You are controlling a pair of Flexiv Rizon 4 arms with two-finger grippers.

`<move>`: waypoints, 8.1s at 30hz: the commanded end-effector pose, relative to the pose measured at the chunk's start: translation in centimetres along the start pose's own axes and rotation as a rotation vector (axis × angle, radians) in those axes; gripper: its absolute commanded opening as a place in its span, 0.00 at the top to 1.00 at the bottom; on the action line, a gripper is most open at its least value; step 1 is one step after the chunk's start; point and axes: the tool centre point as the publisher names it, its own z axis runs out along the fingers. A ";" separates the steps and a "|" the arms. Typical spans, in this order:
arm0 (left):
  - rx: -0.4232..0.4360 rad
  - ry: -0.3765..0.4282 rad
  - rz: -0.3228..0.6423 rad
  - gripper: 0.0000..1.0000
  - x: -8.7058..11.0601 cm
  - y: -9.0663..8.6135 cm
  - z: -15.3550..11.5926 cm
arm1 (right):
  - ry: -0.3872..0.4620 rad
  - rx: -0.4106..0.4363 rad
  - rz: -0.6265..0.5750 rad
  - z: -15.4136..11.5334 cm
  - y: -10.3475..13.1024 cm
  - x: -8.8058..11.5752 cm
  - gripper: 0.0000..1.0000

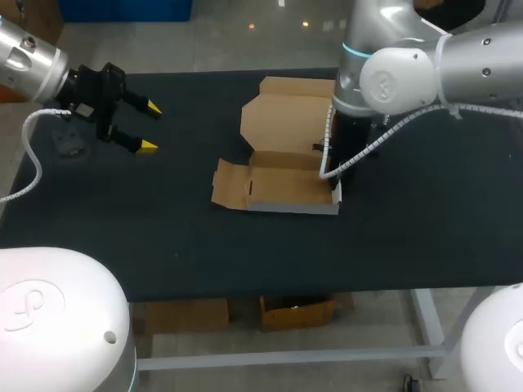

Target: Assemble the packaging by folding the flat box into shape, placing the metal phone stand inside, and closing the box properly

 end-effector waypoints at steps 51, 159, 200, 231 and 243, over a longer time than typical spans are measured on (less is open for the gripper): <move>-0.003 0.003 -0.001 0.00 0.0 0.0 -0.1 | 0.038 -0.126 0.103 1.3 1.0 0.6 0.88; -0.003 0.003 -0.001 0.00 0.0 0.0 -0.1 | -0.294 -0.100 0.041 1.6 3.0 2.3 1.00; -0.003 0.003 -0.001 0.00 0.0 0.0 -0.1 | -0.331 -0.159 0.094 1.6 3.7 1.8 1.00; -0.003 0.003 -0.001 0.00 0.0 0.0 -0.1 | -0.211 -0.084 -0.040 1.9 2.5 1.8 1.00; -0.003 0.003 -0.001 0.00 0.0 0.0 -0.1 | -0.195 -0.060 -0.061 2.1 1.9 1.9 1.00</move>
